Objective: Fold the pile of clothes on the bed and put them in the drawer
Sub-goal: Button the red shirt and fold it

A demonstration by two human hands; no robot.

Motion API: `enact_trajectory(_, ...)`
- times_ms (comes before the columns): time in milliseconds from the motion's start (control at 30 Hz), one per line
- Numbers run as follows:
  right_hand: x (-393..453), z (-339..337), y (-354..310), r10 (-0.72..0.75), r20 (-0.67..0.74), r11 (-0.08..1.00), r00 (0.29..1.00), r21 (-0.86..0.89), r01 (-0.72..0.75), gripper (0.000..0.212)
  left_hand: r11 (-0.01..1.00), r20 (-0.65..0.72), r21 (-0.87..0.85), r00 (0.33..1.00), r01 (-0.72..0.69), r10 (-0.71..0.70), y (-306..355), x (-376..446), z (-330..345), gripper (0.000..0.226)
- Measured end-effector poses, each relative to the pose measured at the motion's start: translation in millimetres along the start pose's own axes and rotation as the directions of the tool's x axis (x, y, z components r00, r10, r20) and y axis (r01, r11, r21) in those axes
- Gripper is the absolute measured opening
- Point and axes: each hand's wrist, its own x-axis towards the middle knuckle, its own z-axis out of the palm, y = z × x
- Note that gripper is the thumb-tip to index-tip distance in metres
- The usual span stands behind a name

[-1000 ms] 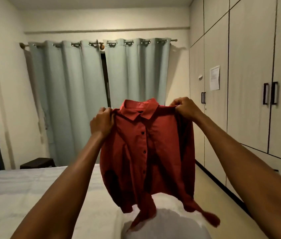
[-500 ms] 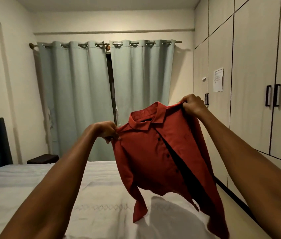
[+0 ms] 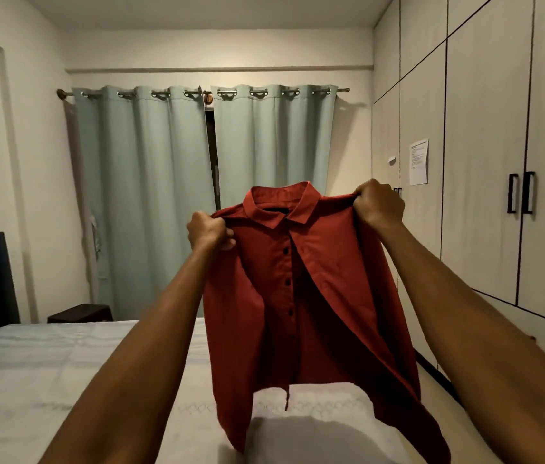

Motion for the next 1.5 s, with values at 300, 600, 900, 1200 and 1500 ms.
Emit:
enact_trajectory(300,-46.8,-0.3,-34.1,0.116,-0.207,0.837,0.972,0.547,0.016,0.039,0.949,-0.297,-0.300,0.955,-0.094,0.001,10.0,-25.5,13.3,0.023)
enact_trajectory(600,-116.0,5.7,-43.9,-0.203,-0.301,0.756,0.932,0.557,0.345,0.073,0.907,-0.243,-0.096,0.893,-0.411,0.379,-33.4,-74.3,4.3,0.081)
enact_trajectory(900,-145.5,-3.3,-46.4,-0.168,-0.521,0.883,0.837,0.298,0.362,0.084,0.879,-0.305,0.062,0.829,-0.474,0.469,-26.8,-95.6,-5.3,0.093)
enact_trajectory(1200,-217.7,113.5,19.1,-0.111,-0.243,0.969,0.964,0.191,0.159,0.108,0.954,-0.110,0.160,0.956,-0.253,0.272,-139.1,-137.7,53.1,0.089)
enact_trajectory(1500,-289.0,276.9,115.5,-0.006,0.086,0.990,0.996,0.141,-0.006,0.095,0.900,0.083,0.425,0.995,-0.093,0.063,-300.4,-138.3,124.3,0.098)
